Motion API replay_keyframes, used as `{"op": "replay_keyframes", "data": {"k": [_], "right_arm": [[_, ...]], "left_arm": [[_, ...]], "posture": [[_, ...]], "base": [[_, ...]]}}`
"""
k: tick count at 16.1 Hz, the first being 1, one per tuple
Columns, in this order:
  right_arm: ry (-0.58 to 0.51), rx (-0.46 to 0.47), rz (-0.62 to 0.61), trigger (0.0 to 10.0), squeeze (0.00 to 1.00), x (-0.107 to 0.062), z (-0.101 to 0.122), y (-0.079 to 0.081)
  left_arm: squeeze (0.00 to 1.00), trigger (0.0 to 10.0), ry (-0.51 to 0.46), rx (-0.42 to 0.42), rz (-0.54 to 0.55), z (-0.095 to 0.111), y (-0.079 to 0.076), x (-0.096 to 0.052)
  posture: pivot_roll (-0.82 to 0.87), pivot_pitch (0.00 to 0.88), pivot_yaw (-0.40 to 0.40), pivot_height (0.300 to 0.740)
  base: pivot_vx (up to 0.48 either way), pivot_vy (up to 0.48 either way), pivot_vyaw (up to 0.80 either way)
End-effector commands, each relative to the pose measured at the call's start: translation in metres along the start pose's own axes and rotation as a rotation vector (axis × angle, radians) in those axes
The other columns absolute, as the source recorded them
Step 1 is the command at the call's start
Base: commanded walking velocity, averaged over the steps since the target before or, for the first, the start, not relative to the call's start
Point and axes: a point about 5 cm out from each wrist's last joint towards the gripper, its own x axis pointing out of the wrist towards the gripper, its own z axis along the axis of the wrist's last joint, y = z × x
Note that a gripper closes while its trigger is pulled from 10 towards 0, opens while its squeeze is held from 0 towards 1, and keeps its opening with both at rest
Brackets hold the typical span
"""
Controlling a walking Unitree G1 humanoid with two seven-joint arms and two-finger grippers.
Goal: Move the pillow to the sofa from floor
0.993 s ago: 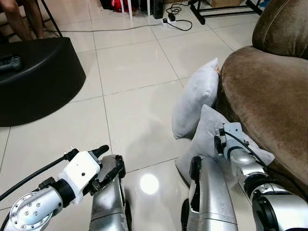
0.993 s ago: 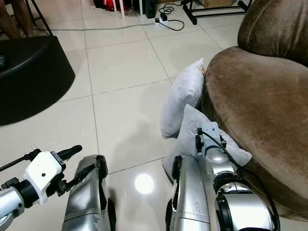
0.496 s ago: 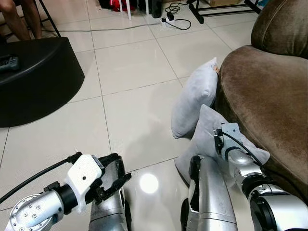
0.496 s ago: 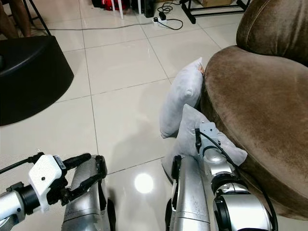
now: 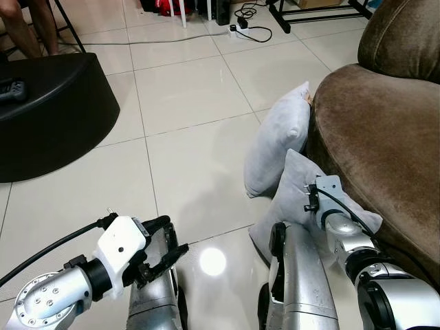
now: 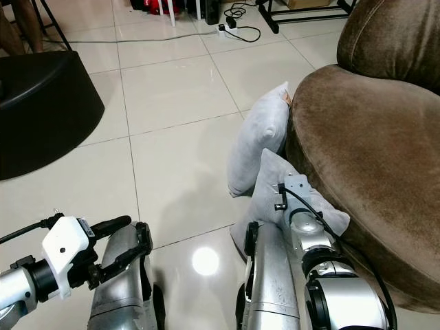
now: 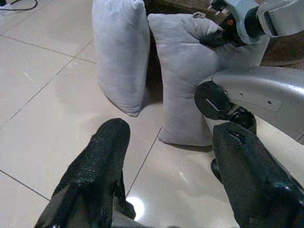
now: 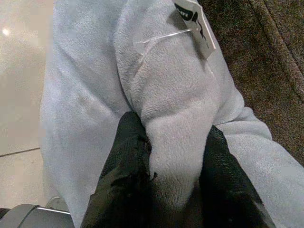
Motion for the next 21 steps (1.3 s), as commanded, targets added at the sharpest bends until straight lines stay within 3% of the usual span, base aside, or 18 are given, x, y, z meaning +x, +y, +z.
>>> {"op": "replay_keyframes", "data": {"k": [1, 6, 8, 11, 15, 17, 20, 21], "right_arm": [[0.055, 0.011, 0.034, 0.0, 0.00, -0.002, -0.014, 0.007], [0.040, -0.002, 0.133, 0.0, 0.00, -0.004, -0.016, 0.021], [0.009, -0.060, 0.190, 0.0, 0.00, -0.005, -0.016, 0.025], [-0.048, -0.077, 0.286, 0.0, 0.00, -0.006, -0.009, 0.032], [-0.237, -0.080, 0.579, 0.0, 0.00, -0.015, 0.017, 0.062], [-0.306, -0.078, 0.675, 0.0, 0.00, -0.020, 0.023, 0.067], [-0.540, 0.042, 0.790, 0.0, 0.00, -0.040, 0.043, 0.053], [-0.601, 0.067, 0.817, 0.0, 0.00, -0.054, 0.048, 0.045]], "left_arm": [[0.00, 10.0, 0.010, -0.010, -0.004, -0.002, 0.000, 0.000], [0.00, 10.0, 0.003, -0.015, 0.027, -0.007, 0.002, 0.002], [0.00, 10.0, -0.001, -0.017, 0.045, -0.011, 0.005, 0.005], [0.00, 10.0, -0.010, -0.014, 0.073, -0.013, 0.011, 0.004], [0.00, 10.0, -0.039, -0.007, 0.099, -0.012, 0.015, 0.010], [0.00, 10.0, -0.052, -0.003, 0.101, -0.010, 0.014, 0.013], [0.00, 10.0, -0.076, -0.019, 0.123, -0.011, 0.012, 0.020], [0.00, 10.0, -0.084, -0.025, 0.136, -0.012, 0.012, 0.021]], "posture": [[0.23, 0.123, 0.025, 0.453], [0.21, 0.081, 0.016, 0.453], [0.20, 0.055, 0.007, 0.453], [0.20, 0.026, -0.005, 0.453], [0.18, 0.000, -0.017, 0.453], [0.17, 0.000, -0.024, 0.453], [0.11, 0.000, -0.050, 0.453], [0.10, 0.000, -0.051, 0.453]], "base": [[0.000, 0.000, 0.00], [0.000, 0.000, 0.00], [0.000, 0.000, 0.00], [0.000, 0.000, 0.00], [0.000, 0.000, 0.00], [0.000, 0.000, 0.00], [0.000, 0.000, 0.00], [0.000, 0.000, 0.00]]}}
